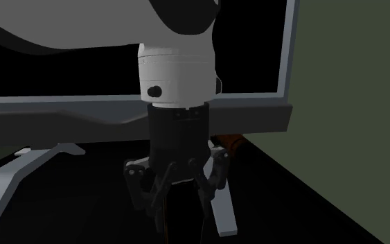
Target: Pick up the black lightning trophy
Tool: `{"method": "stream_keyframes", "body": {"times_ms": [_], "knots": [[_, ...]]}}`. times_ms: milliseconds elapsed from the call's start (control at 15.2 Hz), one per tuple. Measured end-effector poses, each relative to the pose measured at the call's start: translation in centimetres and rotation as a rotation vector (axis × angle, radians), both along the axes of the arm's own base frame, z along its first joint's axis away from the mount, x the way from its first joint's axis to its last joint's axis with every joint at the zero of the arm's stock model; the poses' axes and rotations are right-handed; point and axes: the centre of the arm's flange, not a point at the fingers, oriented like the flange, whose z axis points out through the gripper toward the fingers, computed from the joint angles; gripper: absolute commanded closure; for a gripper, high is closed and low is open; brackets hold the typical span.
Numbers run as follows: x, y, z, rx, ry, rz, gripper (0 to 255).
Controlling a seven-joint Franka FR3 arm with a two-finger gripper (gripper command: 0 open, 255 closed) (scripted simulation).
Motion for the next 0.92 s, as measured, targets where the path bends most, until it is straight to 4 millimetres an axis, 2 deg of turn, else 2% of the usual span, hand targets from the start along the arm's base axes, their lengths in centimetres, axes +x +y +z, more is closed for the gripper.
{"method": "stream_keyframes", "body": {"times_ms": [198, 924], "knots": [[0.0, 0.0, 0.5, 0.001, 0.002, 0.001, 255], [0.0, 0.0, 6.1, 0.001, 0.003, 0.001, 255]]}}
